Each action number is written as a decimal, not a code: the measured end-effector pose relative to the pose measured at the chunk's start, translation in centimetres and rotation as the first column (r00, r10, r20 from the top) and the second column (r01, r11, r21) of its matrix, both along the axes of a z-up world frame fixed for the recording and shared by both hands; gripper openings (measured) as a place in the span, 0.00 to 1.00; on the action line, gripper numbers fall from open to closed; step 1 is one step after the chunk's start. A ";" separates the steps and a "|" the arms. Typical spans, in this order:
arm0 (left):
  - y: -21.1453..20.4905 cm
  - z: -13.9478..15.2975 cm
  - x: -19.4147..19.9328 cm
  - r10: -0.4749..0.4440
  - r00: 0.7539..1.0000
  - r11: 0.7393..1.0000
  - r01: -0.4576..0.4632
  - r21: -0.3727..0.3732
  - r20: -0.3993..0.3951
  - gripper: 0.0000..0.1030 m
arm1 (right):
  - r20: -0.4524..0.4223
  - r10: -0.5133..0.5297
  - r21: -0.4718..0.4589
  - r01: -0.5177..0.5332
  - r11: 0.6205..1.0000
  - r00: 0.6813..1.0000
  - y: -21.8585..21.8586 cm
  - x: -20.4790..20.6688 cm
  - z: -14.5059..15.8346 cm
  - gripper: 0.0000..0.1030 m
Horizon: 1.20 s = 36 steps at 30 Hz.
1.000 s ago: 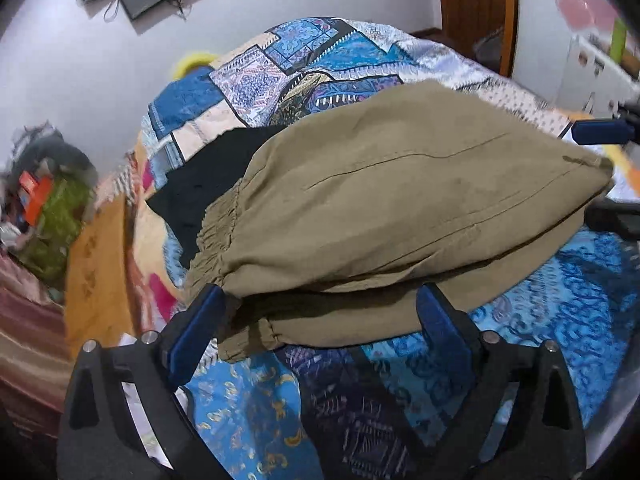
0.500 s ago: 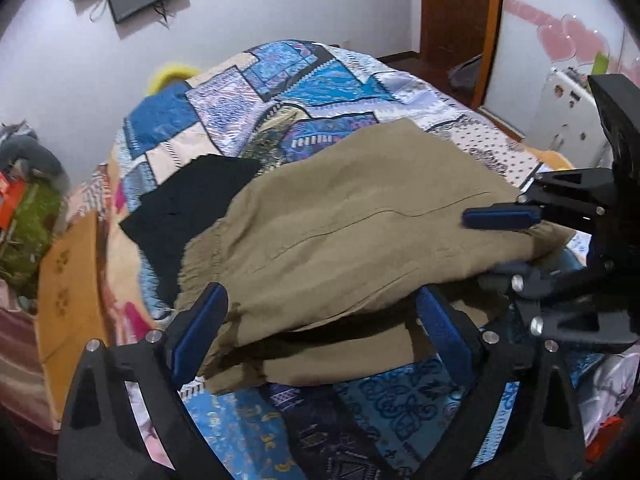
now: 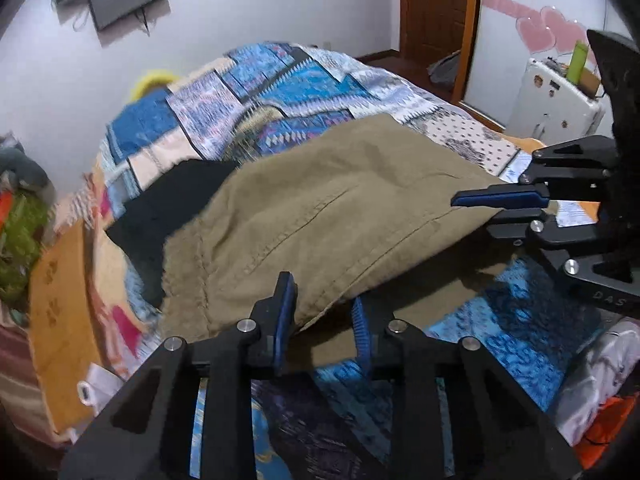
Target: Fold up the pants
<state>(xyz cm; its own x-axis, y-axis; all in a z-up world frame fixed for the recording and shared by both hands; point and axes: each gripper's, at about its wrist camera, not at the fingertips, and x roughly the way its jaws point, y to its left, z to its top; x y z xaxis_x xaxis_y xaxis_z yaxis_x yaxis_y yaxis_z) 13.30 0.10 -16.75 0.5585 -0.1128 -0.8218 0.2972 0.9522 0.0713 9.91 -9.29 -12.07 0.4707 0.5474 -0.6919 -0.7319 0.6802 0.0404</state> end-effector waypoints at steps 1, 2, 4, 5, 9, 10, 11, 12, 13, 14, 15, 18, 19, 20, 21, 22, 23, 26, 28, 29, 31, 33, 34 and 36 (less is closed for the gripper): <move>0.0 -0.3 0.0 0.000 1.000 1.000 0.000 -0.004 -0.009 0.28 | -0.003 0.003 -0.003 -0.003 1.000 1.000 0.0 -0.1 -0.2 0.08; 0.0 -0.8 -0.1 0.000 1.000 1.000 0.000 -0.009 -0.027 0.28 | -0.019 0.012 -0.017 -0.013 1.000 1.000 0.1 -0.2 -0.6 0.09; 0.2 -1.6 -0.2 -0.001 0.997 1.000 -0.001 -0.027 -0.072 0.28 | -0.049 0.019 -0.039 -0.021 0.999 0.999 0.3 -0.2 -1.1 0.13; 0.3 -1.8 -0.3 0.003 0.997 0.999 -0.005 -0.036 -0.079 0.28 | -0.060 0.016 -0.054 -0.019 0.998 0.998 0.4 -0.4 -1.4 0.13; 1.4 -1.2 -1.3 0.019 0.996 0.996 -0.026 -0.086 -0.083 0.33 | -0.064 0.014 -0.071 -0.019 0.997 0.998 0.2 -1.2 -0.9 0.22; 1.8 -0.8 -1.6 0.024 0.996 0.994 -0.032 -0.101 -0.082 0.36 | -0.065 0.016 -0.054 -0.019 0.998 0.998 -0.1 -1.3 -0.6 0.26; 2.1 -0.4 -1.8 0.028 0.996 0.993 -0.037 -0.116 -0.079 0.37 | -0.066 0.015 -0.036 -0.018 0.999 0.998 -0.4 -1.5 -0.2 0.30; 2.6 0.1 -2.0 0.035 0.997 0.990 -0.045 -0.132 -0.072 0.40 | -0.064 0.012 -0.020 -0.013 1.000 0.998 -0.7 -1.6 0.2 0.32; 3.0 0.7 -2.2 0.044 0.997 0.988 -0.052 -0.145 -0.061 0.43 | -0.061 0.009 -0.009 -0.010 1.000 0.998 -0.8 -1.7 0.4 0.36; 3.5 1.3 -2.4 0.058 0.997 0.986 -0.064 -0.153 -0.045 0.47 | -0.054 0.003 0.012 -0.002 1.000 0.999 -1.0 -1.7 1.0 0.38; 3.9 1.9 -2.4 0.074 0.997 0.985 -0.077 -0.155 -0.028 0.53 | -0.051 -0.003 0.028 0.004 1.000 0.999 -1.1 -1.7 1.4 0.38; 5.0 3.3 -2.2 0.131 0.991 0.979 -0.124 -0.160 0.034 0.61 | -0.061 -0.037 0.074 0.042 0.996 0.997 -1.3 -1.1 2.1 0.43; 5.4 3.6 -1.8 0.148 0.988 0.977 -0.140 -0.163 0.040 0.61 | -0.074 -0.057 0.094 0.064 0.993 0.996 -1.2 -0.6 2.3 0.47; 5.7 3.7 -1.3 0.171 0.984 0.973 -0.162 -0.167 0.044 0.61 | -0.088 -0.071 0.107 0.080 0.991 0.994 -1.1 -0.2 2.2 0.50; 6.1 3.7 -0.6 0.189 0.981 0.968 -0.179 -0.175 0.045 0.61 | -0.102 -0.083 0.112 0.094 0.989 0.991 -1.0 0.1 2.1 0.51; 6.2 3.6 -0.2 0.198 0.979 0.965 -0.188 -0.182 0.043 0.61 | -0.118 -0.096 0.112 0.110 0.988 0.988 -0.8 0.5 1.9 0.52; 6.5 3.3 0.4 0.213 0.976 0.960 -0.204 -0.191 0.032 0.61 | -0.135 -0.121 0.103 0.135 0.985 0.983 -0.3 1.1 1.3 0.52; 7.0 1.4 1.9 0.254 0.967 0.951 -0.252 -0.177 -0.012 0.61 | -0.160 -0.155 0.053 0.165 0.985 0.975 0.5 1.9 -0.2 0.52; 7.5 -0.6 2.4 0.293 0.955 0.946 -0.298 -0.127 -0.051 0.61 | -0.185 -0.157 0.006 0.161 0.987 0.970 0.8 2.2 -1.6 0.52; 7.7 -1.4 2.4 0.308 0.949 0.943 -0.314 -0.110 -0.064 0.61 | -0.185 -0.154 -0.020 0.153 0.988 0.971 0.8 2.2 -2.1 0.52; 8.2 -3.3 2.2 0.333 0.938 0.937 -0.340 -0.074 -0.092 0.64 | -0.166 -0.154 -0.060 0.146 0.987 0.974 0.3 1.7 -2.7 0.52; 8.9 -4.4 1.6 0.338 0.936 0.935 -0.346 -0.079 -0.096 0.70 | -0.163 -0.153 -0.086 0.140 0.986 0.975 -0.8 1.2 -3.2 0.52; 9.2 -4.4 1.3 0.336 0.937 0.935 -0.344 -0.085 -0.092 0.70 | -0.167 -0.155 -0.087 0.142 0.986 0.974 -1.5 1.0 -3.3 0.52; 9.5 -4.2 0.9 0.341 0.937 0.934 -0.348 -0.084 -0.081 0.71 | -0.170 -0.170 -0.083 0.157 0.984 0.971 -2.8 0.9 -3.3 0.52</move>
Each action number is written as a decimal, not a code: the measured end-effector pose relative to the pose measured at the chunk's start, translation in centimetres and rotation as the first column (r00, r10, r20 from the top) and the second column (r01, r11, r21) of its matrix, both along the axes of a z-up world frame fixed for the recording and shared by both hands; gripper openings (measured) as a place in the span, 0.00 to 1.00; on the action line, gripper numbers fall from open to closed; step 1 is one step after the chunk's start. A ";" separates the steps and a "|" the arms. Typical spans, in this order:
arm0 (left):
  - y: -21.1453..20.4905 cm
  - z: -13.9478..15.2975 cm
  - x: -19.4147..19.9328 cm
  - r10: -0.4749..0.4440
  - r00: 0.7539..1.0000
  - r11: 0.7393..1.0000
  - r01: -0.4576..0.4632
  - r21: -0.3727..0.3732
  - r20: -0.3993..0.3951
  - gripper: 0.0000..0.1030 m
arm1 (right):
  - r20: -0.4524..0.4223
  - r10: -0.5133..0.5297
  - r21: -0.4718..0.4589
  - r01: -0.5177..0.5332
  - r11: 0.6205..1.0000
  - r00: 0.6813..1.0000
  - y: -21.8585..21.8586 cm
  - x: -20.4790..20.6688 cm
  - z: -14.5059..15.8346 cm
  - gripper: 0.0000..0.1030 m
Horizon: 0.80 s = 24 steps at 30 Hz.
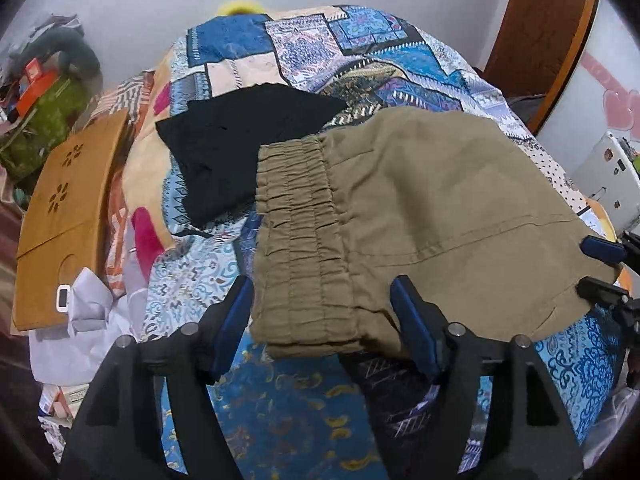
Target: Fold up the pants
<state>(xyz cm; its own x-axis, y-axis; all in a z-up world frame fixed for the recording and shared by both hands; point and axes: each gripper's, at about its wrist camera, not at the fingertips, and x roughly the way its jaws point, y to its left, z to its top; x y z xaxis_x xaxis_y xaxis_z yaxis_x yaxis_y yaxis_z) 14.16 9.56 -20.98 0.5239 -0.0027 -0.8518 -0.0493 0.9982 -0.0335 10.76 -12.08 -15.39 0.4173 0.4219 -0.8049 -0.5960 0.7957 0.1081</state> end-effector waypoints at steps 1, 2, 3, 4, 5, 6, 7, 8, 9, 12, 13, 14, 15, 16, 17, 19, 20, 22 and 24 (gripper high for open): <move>0.1 0.1 -0.2 0.006 1.000 1.000 -0.006 0.006 0.005 0.72 | -0.003 -0.023 0.009 0.023 1.000 1.000 -1.2 -0.2 0.0 0.52; 0.2 0.1 -0.2 0.009 1.000 1.000 -0.009 0.010 0.007 0.73 | -0.010 -0.040 0.021 0.040 0.999 0.999 -2.0 -0.2 0.0 0.51; 0.3 0.0 -0.4 0.014 1.000 1.000 -0.014 0.014 0.009 0.75 | -0.016 -0.050 0.032 0.051 0.998 0.999 -2.4 -0.3 -0.1 0.51; 0.4 -0.2 -0.4 0.016 1.000 1.000 -0.016 0.016 0.008 0.76 | -0.021 -0.074 0.048 0.075 0.996 0.997 -3.6 -0.4 0.0 0.50; 0.4 -0.3 -0.4 0.017 1.000 1.000 -0.017 0.017 0.006 0.76 | -0.018 -0.101 0.045 0.102 0.994 0.995 -4.3 -0.4 0.0 0.49; 0.4 -0.5 -0.4 0.018 1.000 1.000 -0.018 0.016 0.003 0.76 | -0.021 -0.127 0.039 0.128 0.991 0.992 -4.9 -0.4 -0.1 0.49; 0.4 -0.6 -0.3 0.018 1.000 1.000 -0.018 0.015 0.002 0.77 | -0.038 -0.144 0.052 0.146 0.988 0.989 -5.7 -0.5 -0.2 0.49; 0.4 -0.7 -0.3 0.018 1.000 1.000 -0.018 0.016 -0.001 0.77 | -0.060 -0.163 0.073 0.167 0.983 0.985 -6.6 -0.4 -0.5 0.49; 0.3 -0.8 -0.3 0.018 1.000 1.000 -0.018 0.017 -0.002 0.77 | -0.076 -0.183 0.089 0.190 0.978 0.980 -7.4 -0.4 -0.6 0.49; 0.3 -0.7 -0.3 0.018 1.000 1.000 -0.018 0.017 0.003 0.77 | -0.092 -0.198 0.119 0.209 0.971 0.976 -8.9 -1.0 -0.7 0.49; 0.3 -0.6 -0.4 0.019 1.000 1.000 -0.019 0.018 0.007 0.77 | -0.092 -0.201 0.120 0.211 0.970 0.975 -8.9 -1.1 -0.6 0.49; 0.3 -0.5 -0.5 0.018 1.000 1.000 -0.018 0.020 0.011 0.77 | -0.082 -0.206 0.114 0.214 0.970 0.975 -8.9 -1.4 -0.5 0.49; 0.4 -0.4 -0.6 0.018 1.000 1.000 -0.018 0.021 0.015 0.77 | -0.076 -0.211 0.111 0.219 0.970 0.975 -8.8 -1.5 -0.4 0.50; 0.4 -0.2 -0.7 0.017 1.000 1.000 -0.017 0.021 0.017 0.77 | -0.072 -0.218 0.110 0.225 0.968 0.973 -8.8 -1.8 -0.4 0.50; 0.5 -0.1 -0.8 0.015 1.000 1.000 -0.016 0.021 0.017 0.77 | -0.072 -0.225 0.112 0.232 0.966 0.972 -8.7 -1.8 -0.3 0.50; 0.8 0.5 -1.0 0.015 1.000 1.000 -0.016 0.014 0.022 0.77 | -0.084 -0.232 0.120 0.241 0.963 0.969 -9.0 -1.9 -0.2 0.50; 1.0 1.0 -1.1 0.018 0.999 1.000 -0.018 0.010 0.027 0.77 | -0.094 -0.237 0.126 0.248 0.961 0.967 -9.1 -1.7 -0.2 0.50; 1.5 2.2 -1.1 0.031 0.998 1.000 -0.031 0.001 0.051 0.77 | -0.112 -0.245 0.136 0.259 0.956 0.963 -9.5 -1.2 0.1 0.51; 2.1 3.6 -0.7 0.055 0.995 0.998 -0.055 -0.011 0.084 0.77 | -0.109 -0.256 0.140 0.270 0.953 0.960 -9.8 -0.8 0.8 0.52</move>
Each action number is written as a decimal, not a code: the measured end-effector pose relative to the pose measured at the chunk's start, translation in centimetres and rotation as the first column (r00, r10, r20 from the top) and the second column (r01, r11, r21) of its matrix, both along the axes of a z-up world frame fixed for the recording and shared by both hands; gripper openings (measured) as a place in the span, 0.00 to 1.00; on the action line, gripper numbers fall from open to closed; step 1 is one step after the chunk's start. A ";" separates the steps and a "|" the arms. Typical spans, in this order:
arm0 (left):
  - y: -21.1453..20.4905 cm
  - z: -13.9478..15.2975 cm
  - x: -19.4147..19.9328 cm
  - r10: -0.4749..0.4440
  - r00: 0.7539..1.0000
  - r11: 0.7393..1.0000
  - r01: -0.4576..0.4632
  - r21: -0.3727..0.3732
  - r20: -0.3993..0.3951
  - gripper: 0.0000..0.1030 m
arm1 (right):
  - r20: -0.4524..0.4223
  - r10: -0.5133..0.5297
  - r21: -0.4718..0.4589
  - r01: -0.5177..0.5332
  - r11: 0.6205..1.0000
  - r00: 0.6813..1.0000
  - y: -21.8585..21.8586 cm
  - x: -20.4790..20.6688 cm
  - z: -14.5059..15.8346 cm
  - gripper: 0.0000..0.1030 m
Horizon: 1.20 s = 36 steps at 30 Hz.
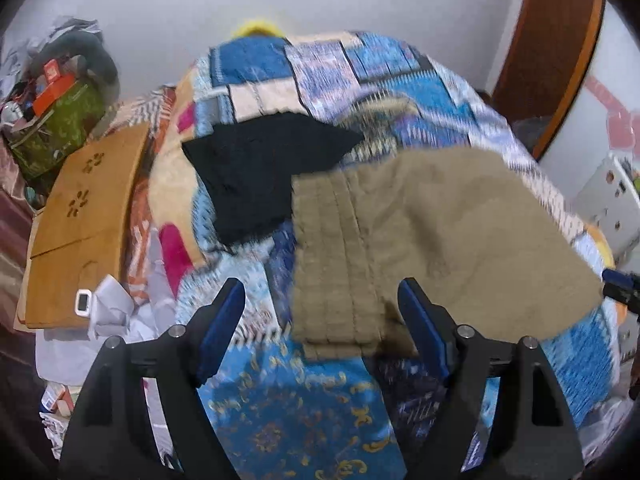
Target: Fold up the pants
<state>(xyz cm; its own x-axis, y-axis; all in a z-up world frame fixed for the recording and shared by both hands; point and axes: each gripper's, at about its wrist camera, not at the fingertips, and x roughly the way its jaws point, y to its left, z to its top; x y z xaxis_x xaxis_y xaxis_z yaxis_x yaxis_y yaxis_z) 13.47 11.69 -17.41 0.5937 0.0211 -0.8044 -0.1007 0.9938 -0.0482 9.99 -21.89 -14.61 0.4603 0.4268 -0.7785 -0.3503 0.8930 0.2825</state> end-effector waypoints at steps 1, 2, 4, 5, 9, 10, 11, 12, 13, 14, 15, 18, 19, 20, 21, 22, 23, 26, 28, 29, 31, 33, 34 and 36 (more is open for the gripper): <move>0.4 0.6 0.3 0.009 1.000 1.000 -0.009 -0.008 0.014 0.77 | 0.006 -0.002 -0.002 0.002 1.000 1.000 -0.1 0.3 0.2 0.52; 0.8 1.2 0.8 0.020 0.999 1.000 -0.019 -0.017 0.026 0.77 | 0.019 -0.005 -0.002 0.005 1.000 1.000 -0.2 0.7 0.7 0.52; 1.5 1.8 2.0 0.041 0.998 0.999 -0.040 -0.017 0.037 0.78 | 0.042 -0.010 -0.007 0.010 1.000 0.999 -0.3 1.5 1.3 0.52; 1.9 2.1 2.9 0.054 0.998 0.999 -0.053 -0.010 0.037 0.78 | 0.059 -0.013 -0.017 0.014 1.000 0.998 -0.3 2.2 1.7 0.53; 2.7 1.9 5.7 0.073 0.997 0.997 -0.072 -0.009 0.021 0.79 | 0.100 -0.017 -0.038 0.021 0.999 0.995 0.0 4.9 2.3 0.57; 2.9 1.7 6.4 0.076 0.997 0.997 -0.076 -0.019 0.011 0.79 | 0.106 -0.016 -0.041 0.021 0.999 0.994 0.0 5.4 2.3 0.59; 3.2 1.3 7.3 0.081 0.997 0.996 -0.081 -0.036 -0.003 0.79 | 0.114 -0.018 -0.047 0.024 0.999 0.993 0.1 6.3 2.3 0.60; 3.5 1.0 8.2 0.085 0.996 0.995 -0.086 -0.058 -0.019 0.79 | 0.119 -0.017 -0.049 0.023 0.999 0.993 0.1 6.9 2.4 0.60; 3.7 0.7 8.8 0.088 0.996 0.993 -0.090 -0.075 -0.030 0.79 | 0.125 -0.017 -0.047 0.023 0.999 0.992 0.3 7.9 2.2 0.60; 3.9 0.2 9.6 0.090 0.995 0.991 -0.094 -0.098 -0.046 0.79 | 0.126 -0.021 -0.045 0.027 0.999 0.992 0.3 8.5 2.1 0.60; 4.1 -0.3 10.4 0.092 0.994 0.988 -0.098 -0.117 -0.062 0.79 | 0.124 -0.026 -0.042 0.032 0.999 0.992 0.4 9.4 2.0 0.60; 4.2 -1.6 12.0 0.098 0.990 0.985 -0.111 -0.129 -0.103 0.79 | 0.111 -0.041 -0.045 0.046 0.998 0.993 0.5 12.3 1.2 0.60; 4.1 -2.0 12.5 0.097 0.989 0.985 -0.111 -0.130 -0.112 0.79 | 0.110 -0.045 -0.048 0.051 0.998 0.993 0.4 12.9 1.0 0.60; 4.0 -2.4 12.9 0.089 0.988 0.986 -0.105 -0.130 -0.123 0.79 | 0.108 -0.053 -0.055 0.059 0.997 0.993 0.4 14.0 0.6 0.60; 3.8 -2.9 13.3 0.082 0.987 0.987 -0.099 -0.125 -0.135 0.79 | 0.106 -0.055 -0.060 0.061 0.996 0.993 0.3 14.6 0.4 0.60; 3.6 -3.3 13.8 0.078 0.987 0.988 -0.096 -0.120 -0.144 0.79 | 0.101 -0.060 -0.068 0.067 0.995 0.993 0.3 15.7 -0.1 0.60; 3.4 -3.9 14.2 0.073 0.985 0.990 -0.091 -0.110 -0.156 0.79 | 0.093 -0.066 -0.072 0.073 0.995 0.993 0.3 16.6 -0.6 0.60; 3.2 -5.2 15.2 0.061 0.980 0.992 -0.080 -0.094 -0.188 0.79 | 0.039 -0.100 -0.090 0.103 0.991 0.994 -0.1 19.6 -2.2 0.60; 3.1 -5.9 15.5 0.053 0.980 0.993 -0.071 -0.090 -0.192 0.79 | 0.001 -0.105 -0.083 0.105 0.991 0.994 -0.2 21.3 -3.2 0.60; 3.1 -6.1 15.5 0.051 0.981 0.993 -0.069 -0.096 -0.186 0.79 | -0.012 -0.109 -0.082 0.108 0.991 0.994 -0.1 22.2 -3.8 0.58; 3.1 -6.5 15.5 0.043 0.982 0.992 -0.063 -0.108 -0.182 0.79 | -0.038 -0.116 -0.089 0.113 0.990 0.992 0.1 23.6 -4.8 0.56; 3.1 -6.9 15.5 0.036 0.983 0.992 -0.057 -0.111 -0.180 0.79 | -0.069 -0.112 -0.087 0.106 0.991 0.991 0.3 24.9 -5.9 0.51; 3.1 -7.0 15.5 0.034 0.983 0.992 -0.055 -0.113 -0.182 0.79 | -0.090 -0.103 -0.089 0.095 0.991 0.991 0.6 25.6 -6.6 0.46; 3.0 -7.1 15.5 0.024 0.983 0.993 -0.045 -0.109 -0.181 0.79 | -0.110 -0.093 -0.100 0.083 0.992 0.990 1.0 26.3 -7.5 0.43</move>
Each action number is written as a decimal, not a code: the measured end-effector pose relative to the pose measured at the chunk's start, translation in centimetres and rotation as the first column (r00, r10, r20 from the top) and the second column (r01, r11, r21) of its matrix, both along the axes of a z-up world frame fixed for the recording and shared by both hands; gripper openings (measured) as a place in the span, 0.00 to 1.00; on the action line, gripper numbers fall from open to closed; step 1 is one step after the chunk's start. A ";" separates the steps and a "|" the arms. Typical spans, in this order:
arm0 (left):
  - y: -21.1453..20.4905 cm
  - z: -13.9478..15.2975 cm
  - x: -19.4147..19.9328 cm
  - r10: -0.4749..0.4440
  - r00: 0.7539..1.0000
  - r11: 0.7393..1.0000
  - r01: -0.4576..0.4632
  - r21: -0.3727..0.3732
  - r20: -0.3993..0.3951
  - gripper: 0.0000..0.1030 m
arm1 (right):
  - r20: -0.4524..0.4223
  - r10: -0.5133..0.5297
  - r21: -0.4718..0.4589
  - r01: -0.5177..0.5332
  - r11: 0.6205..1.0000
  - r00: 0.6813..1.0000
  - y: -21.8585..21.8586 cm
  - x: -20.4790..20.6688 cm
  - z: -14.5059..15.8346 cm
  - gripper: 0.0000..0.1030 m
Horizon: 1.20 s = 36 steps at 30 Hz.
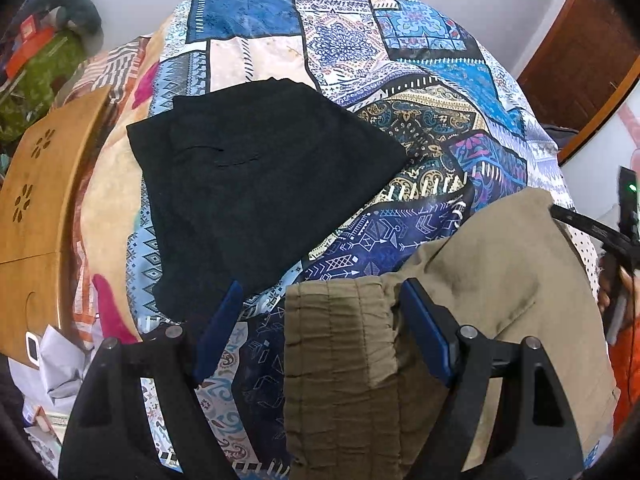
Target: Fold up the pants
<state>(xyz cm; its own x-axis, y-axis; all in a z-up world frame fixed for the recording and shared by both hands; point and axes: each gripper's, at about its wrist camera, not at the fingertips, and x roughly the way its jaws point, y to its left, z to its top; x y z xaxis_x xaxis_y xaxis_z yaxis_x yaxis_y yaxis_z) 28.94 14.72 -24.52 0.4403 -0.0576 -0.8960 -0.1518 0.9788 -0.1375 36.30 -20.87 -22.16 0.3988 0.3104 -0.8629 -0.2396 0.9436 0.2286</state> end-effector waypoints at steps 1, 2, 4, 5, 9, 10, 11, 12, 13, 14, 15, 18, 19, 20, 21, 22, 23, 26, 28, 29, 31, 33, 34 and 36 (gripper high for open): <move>-0.1 0.1 0.0 -0.002 1.000 1.000 0.002 0.008 0.004 0.79 | -0.011 0.003 0.002 -0.003 1.000 1.000 0.2 0.3 -0.6 0.37; -0.1 0.2 -0.1 -0.002 1.000 1.000 0.002 0.023 0.014 0.79 | -0.019 0.009 0.006 -0.009 1.000 1.000 0.4 0.5 -1.0 0.32; -0.3 0.3 -0.3 0.000 1.000 0.998 -0.002 0.055 0.031 0.79 | -0.019 0.027 -0.014 -0.027 1.000 0.999 1.0 0.4 -1.4 0.22; -0.3 0.3 -0.4 0.007 0.999 0.998 -0.010 0.069 0.037 0.79 | -0.013 0.040 -0.032 -0.040 0.999 0.999 1.2 0.4 -1.5 0.20; 0.4 -0.3 -0.5 0.046 0.998 0.997 -0.048 0.053 0.039 0.76 | 0.016 0.099 -0.143 -0.095 0.985 0.995 2.4 -0.4 -1.5 0.12; 0.7 -0.3 -0.6 0.066 0.997 0.997 -0.068 0.044 0.042 0.76 | 0.014 0.108 -0.167 -0.104 0.980 0.994 2.6 -0.4 -1.8 0.09; 1.2 -0.4 -0.7 0.091 0.995 0.995 -0.093 0.032 0.043 0.76 | 0.016 0.116 -0.176 -0.111 0.978 0.993 2.6 -0.6 -1.9 0.09; 1.6 -0.5 -0.8 0.107 0.993 0.994 -0.108 0.013 0.043 0.76 | 0.016 0.115 -0.181 -0.111 0.977 0.993 2.5 -0.7 -2.0 0.09; 1.8 -0.7 -0.8 0.114 0.993 0.993 -0.114 0.000 0.038 0.76 | 0.014 0.111 -0.181 -0.107 0.978 0.994 2.4 -0.7 -2.1 0.09; 1.9 -0.8 -0.7 0.119 0.992 0.993 -0.119 -0.017 0.030 0.76 | 0.009 0.107 -0.185 -0.103 0.977 0.994 2.4 -0.7 -2.1 0.09; 1.9 -0.8 -0.8 0.118 0.993 0.993 -0.118 -0.019 0.029 0.76 | 0.006 0.106 -0.193 -0.103 0.976 0.994 2.5 -0.6 -2.1 0.09; 1.5 0.1 -1.1 0.121 0.992 0.993 -0.121 0.001 0.028 0.76 | -0.003 0.111 -0.238 -0.108 0.965 0.994 3.0 -0.4 -1.5 0.09; 1.4 0.5 -1.3 0.123 0.992 0.992 -0.123 0.010 0.030 0.76 | -0.004 0.116 -0.268 -0.112 0.957 0.993 3.1 -0.6 -1.0 0.09; 1.3 1.0 -1.6 0.129 0.991 0.991 -0.131 0.035 0.034 0.76 | 0.011 0.118 -0.295 -0.110 0.949 0.993 3.2 -0.7 -0.5 0.10; 1.3 1.5 -1.8 0.129 0.991 0.990 -0.131 0.059 0.042 0.76 | 0.041 0.122 -0.314 -0.103 0.944 0.992 3.5 -0.9 0.3 0.10; 1.3 2.1 -2.1 0.122 0.991 0.989 -0.126 0.078 0.053 0.77 | 0.073 0.129 -0.321 -0.099 0.942 0.989 3.6 -1.3 1.1 0.10; 1.2 2.7 -2.4 0.118 0.991 0.988 -0.124 0.092 0.065 0.78 | 0.130 0.151 -0.320 -0.103 0.942 0.980 3.7 -2.5 2.7 0.10; 1.2 4.5 -3.2 0.120 0.987 0.986 -0.131 0.101 0.108 0.84 | 0.199 0.204 -0.283 -0.143 0.948 0.959 4.5 -5.0 6.0 0.12; 0.8 5.6 -3.5 0.108 0.986 0.988 -0.120 0.092 0.131 0.85 | 0.226 0.239 -0.251 -0.181 0.951 0.944 5.6 -6.4 8.0 0.15; 0.6 6.1 -3.6 0.099 0.985 0.990 -0.112 0.088 0.143 0.85 | 0.239 0.261 -0.226 -0.207 0.952 0.935 6.4 -7.1 9.1 0.20; -0.1 7.1 -3.7 0.077 0.983 0.992 -0.092 0.082 0.165 0.87 | 0.248 0.298 -0.172 -0.260 0.950 0.922 8.0 -8.4 10.5 0.29; -0.7 7.7 -3.8 0.051 0.983 0.995 -0.065 0.074 0.178 0.89 | 0.237 0.331 -0.110 -0.313 0.943 0.913 9.4 -9.5 11.0 0.43; -1.1 7.9 -3.7 0.034 0.983 0.997 -0.047 0.068 0.181 0.89 | 0.225 0.348 -0.075 -0.340 0.938 0.910 10.2 -9.8 11.1 0.53; -1.8 7.9 -3.4 0.001 0.986 0.998 -0.010 0.055 0.167 0.89 | 0.190 0.384 -0.007 -0.390 0.921 0.904 11.8 -10.5 11.0 0.60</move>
